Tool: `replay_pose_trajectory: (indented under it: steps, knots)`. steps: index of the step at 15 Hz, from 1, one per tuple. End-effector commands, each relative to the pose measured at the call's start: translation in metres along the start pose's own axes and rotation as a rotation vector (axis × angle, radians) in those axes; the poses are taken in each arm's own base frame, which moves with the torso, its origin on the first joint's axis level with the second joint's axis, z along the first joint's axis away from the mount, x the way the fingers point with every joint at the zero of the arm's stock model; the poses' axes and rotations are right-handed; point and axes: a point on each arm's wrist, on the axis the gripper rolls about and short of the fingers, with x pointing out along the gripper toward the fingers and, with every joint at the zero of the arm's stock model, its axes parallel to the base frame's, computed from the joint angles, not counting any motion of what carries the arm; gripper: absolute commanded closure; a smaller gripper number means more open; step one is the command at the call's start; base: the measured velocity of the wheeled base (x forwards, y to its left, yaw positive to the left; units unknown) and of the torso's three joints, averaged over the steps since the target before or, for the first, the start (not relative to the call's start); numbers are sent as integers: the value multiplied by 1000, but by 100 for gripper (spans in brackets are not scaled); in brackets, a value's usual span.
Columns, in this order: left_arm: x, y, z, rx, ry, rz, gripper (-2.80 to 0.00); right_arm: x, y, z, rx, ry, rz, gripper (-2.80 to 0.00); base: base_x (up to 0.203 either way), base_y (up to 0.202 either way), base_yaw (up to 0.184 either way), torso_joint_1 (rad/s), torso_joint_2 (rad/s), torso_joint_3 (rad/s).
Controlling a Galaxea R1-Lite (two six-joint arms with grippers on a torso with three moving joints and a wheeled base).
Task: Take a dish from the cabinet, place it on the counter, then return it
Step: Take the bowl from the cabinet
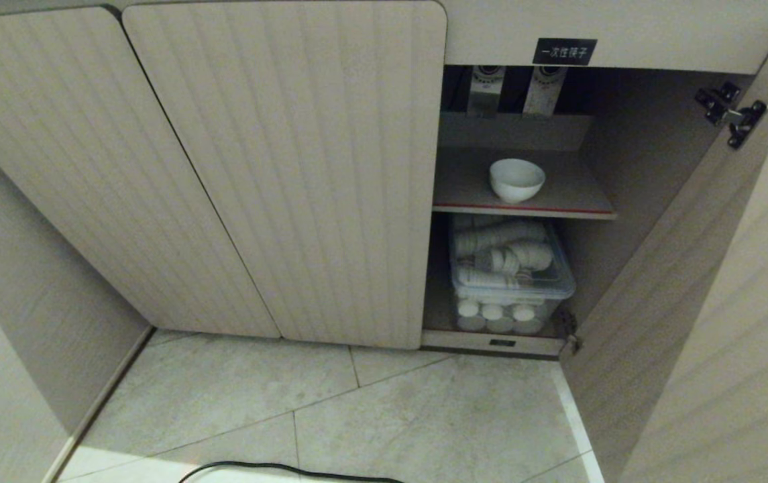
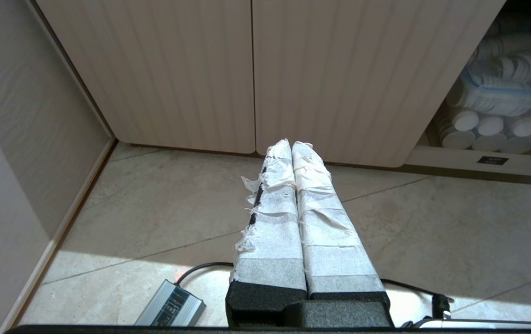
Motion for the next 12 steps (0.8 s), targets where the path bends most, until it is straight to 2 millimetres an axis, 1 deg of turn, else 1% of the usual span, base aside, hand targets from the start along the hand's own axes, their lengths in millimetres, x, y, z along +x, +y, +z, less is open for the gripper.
replay_pose_trajectory:
  steps: [1, 12]
  knots:
    - [0, 0, 0, -1, 0, 1, 0, 0, 0, 0, 0, 1, 1, 0, 0, 0, 0, 0, 0, 0]
    - [0, 0, 0, -1, -1, 1, 0, 0, 0, 0, 0, 0, -2, 0, 0, 0, 0, 0, 0, 0]
